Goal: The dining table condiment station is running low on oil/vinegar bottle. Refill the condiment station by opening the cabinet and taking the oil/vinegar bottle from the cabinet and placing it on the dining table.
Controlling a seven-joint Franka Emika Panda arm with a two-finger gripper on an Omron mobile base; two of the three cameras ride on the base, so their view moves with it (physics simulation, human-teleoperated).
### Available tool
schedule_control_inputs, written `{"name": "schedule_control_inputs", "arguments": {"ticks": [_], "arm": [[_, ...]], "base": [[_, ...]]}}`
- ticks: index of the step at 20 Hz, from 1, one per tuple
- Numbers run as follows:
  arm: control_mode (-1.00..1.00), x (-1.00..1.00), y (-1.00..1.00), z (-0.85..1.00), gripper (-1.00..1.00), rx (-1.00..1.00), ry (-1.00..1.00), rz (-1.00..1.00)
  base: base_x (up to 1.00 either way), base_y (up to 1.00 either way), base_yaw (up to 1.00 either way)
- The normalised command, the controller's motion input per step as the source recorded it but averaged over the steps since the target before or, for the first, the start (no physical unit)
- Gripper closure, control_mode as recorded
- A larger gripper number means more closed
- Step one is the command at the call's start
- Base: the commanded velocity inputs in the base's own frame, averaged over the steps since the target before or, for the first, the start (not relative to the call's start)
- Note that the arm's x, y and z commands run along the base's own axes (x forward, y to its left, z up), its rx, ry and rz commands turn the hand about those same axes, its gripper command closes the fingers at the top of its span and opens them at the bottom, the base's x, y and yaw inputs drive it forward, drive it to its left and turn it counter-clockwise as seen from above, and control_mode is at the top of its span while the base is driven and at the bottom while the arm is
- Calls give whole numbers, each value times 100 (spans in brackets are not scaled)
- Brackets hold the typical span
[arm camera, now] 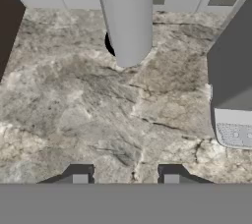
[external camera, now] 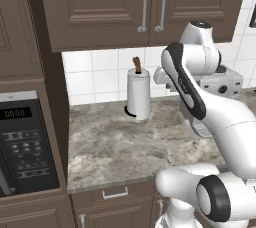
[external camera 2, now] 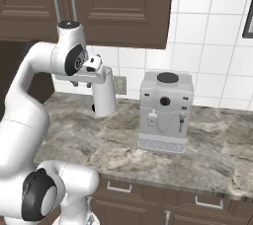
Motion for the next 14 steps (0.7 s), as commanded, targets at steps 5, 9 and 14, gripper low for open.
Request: {"name": "schedule_control_inputs", "arguments": {"ticks": [5, 9, 14], "arm": [[-100, -19, 5, 4, -100, -2, -12, 0], [-100, -41, 18, 26, -100, -9, -37, 0], [-100, -50, 4, 48, -100, -6, -50, 0]], "base": [[0, 0, 0], [0, 0, 0], [0, 0, 0]]}}
